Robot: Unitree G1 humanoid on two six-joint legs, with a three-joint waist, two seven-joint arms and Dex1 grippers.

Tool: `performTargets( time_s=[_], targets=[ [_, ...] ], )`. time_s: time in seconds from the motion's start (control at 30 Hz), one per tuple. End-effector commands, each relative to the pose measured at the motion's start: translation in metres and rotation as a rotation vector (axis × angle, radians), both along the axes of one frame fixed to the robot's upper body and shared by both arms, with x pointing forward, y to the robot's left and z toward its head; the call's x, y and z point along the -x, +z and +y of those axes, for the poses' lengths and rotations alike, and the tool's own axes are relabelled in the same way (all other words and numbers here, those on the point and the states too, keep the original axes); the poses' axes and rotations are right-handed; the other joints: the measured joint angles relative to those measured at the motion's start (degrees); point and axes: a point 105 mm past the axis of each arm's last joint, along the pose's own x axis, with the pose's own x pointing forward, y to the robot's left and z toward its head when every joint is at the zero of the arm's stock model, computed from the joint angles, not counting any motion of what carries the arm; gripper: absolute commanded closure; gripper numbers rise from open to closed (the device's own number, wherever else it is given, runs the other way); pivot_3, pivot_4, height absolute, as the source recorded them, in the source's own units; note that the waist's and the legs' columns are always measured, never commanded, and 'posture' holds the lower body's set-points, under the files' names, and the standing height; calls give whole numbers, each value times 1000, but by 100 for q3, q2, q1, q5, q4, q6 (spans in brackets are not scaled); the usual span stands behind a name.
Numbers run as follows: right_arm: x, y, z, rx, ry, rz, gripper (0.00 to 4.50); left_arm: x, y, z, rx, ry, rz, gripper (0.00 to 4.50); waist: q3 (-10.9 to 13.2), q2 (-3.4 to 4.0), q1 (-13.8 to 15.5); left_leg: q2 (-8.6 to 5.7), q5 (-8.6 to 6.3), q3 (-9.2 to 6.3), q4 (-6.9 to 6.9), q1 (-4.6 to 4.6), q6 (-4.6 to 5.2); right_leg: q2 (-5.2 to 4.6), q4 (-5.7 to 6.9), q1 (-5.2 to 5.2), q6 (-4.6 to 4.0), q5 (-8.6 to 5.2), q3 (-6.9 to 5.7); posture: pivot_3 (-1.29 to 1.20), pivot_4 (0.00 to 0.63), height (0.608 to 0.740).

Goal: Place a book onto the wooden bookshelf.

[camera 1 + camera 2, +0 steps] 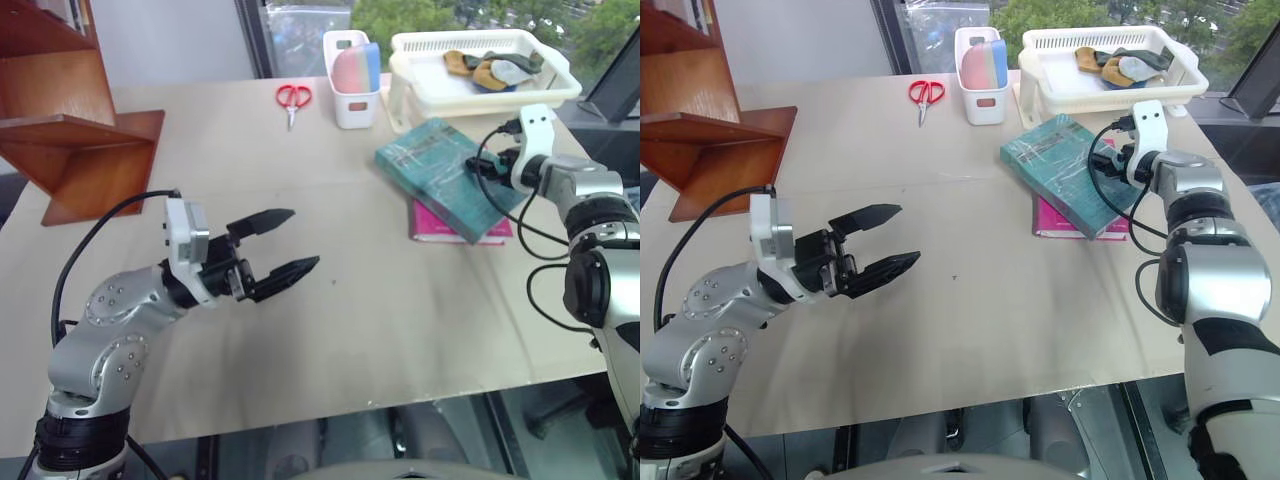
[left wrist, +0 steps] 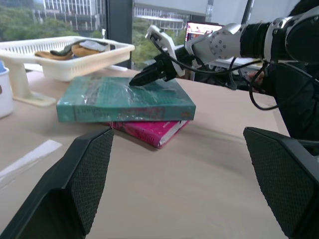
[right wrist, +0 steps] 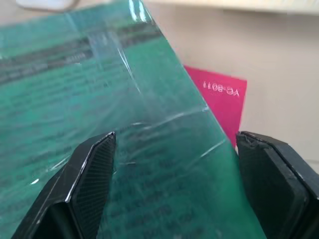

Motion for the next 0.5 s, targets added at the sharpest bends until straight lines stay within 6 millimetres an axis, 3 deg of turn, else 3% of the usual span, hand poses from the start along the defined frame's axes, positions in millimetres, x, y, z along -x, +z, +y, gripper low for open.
performTargets(
  time_s=[0.03,0.2,0.33,0.5],
  targets=[
    [4,-15,-2,61,15,56,579,8,12,1,-2,11,-64,0,-1,-1,4,0,0,1,-1,3,0,0,1,1,0,0,1,0,150,740],
    [6,-14,6,67,94,62,579,12,11,3,0,34,-57,0,-2,-4,5,0,0,3,0,10,1,0,4,6,1,0,3,0,150,740],
    [16,-30,15,156,240,115,579,13,9,3,1,34,-52,0,-5,-3,-5,1,0,5,1,14,1,2,6,6,1,0,7,0,150,740],
    [22,-43,13,174,277,146,579,11,10,2,3,28,-52,0,-16,-16,-2,4,0,6,1,19,1,5,7,11,1,0,8,0,150,740]
  ],
)
